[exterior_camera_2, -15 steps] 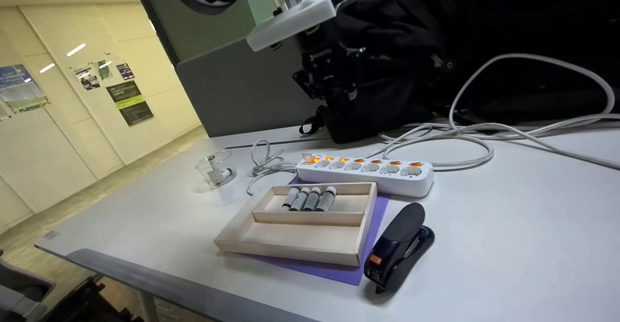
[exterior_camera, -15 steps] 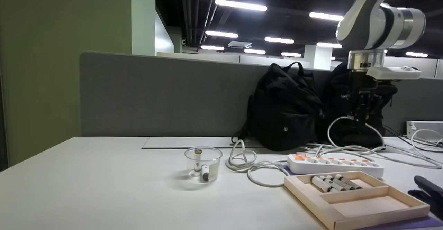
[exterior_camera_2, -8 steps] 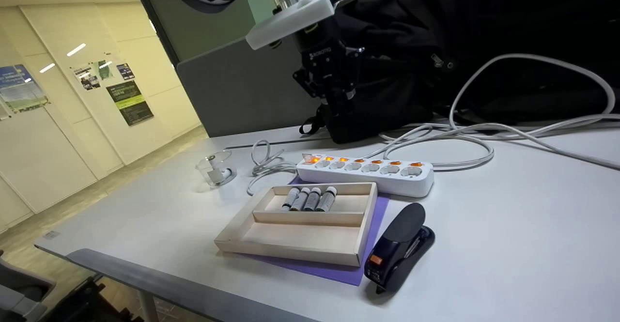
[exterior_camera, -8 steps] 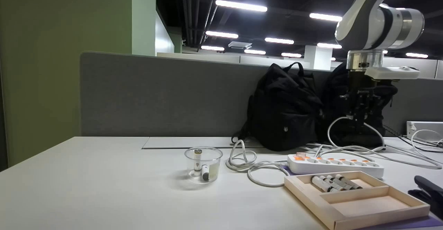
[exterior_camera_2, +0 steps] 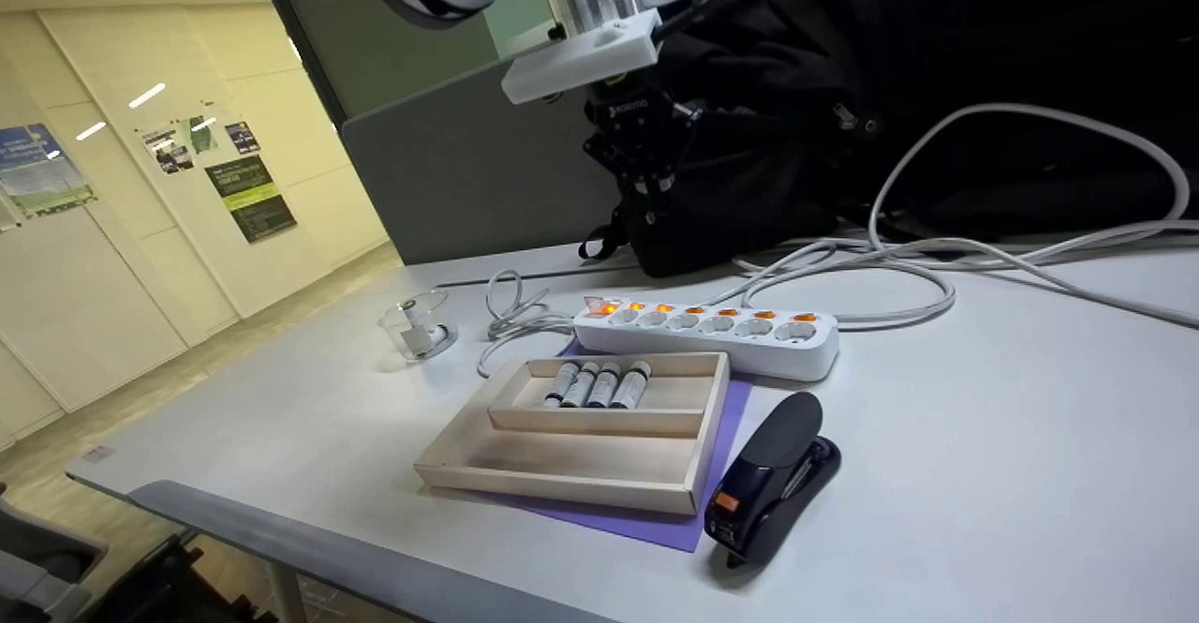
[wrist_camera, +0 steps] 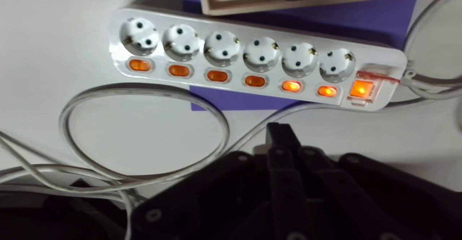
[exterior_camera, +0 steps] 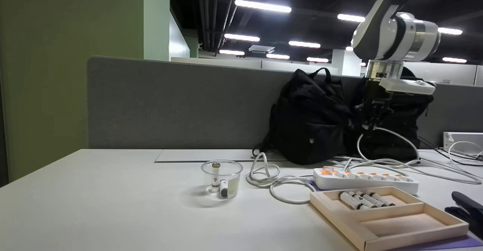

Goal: Move the bottle from the table to the top compartment of the box then turn off the fifth switch from the right

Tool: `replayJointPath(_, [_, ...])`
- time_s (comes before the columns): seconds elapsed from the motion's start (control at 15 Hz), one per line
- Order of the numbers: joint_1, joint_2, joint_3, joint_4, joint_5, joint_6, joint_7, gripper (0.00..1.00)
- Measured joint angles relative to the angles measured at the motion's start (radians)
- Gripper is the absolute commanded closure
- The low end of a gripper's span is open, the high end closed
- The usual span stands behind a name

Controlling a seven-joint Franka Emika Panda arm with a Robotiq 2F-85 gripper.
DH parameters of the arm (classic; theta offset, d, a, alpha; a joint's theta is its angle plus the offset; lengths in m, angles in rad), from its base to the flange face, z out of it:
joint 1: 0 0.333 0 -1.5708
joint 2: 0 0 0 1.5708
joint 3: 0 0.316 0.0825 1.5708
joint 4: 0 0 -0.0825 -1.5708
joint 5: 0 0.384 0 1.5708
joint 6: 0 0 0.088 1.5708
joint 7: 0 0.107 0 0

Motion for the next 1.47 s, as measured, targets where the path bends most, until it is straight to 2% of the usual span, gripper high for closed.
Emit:
replayJointPath(0.2, [-0.030, 0.076, 0.063, 0.061, 0.110, -0.003, -0.076, 1.00])
replayJointPath(0.4, [-0.062, 0.151, 0.098, 0.105, 0.156, -0.012, -0.107, 1.00])
replayJointPath(0.93, [-0.131, 0.281, 0.137, 0.167, 0.169, 0.033, -0.112, 1.00])
replayJointPath(1.47, [-0.135, 0.346, 0.148, 0.211, 0.168, 0.011, -0.094, 1.00])
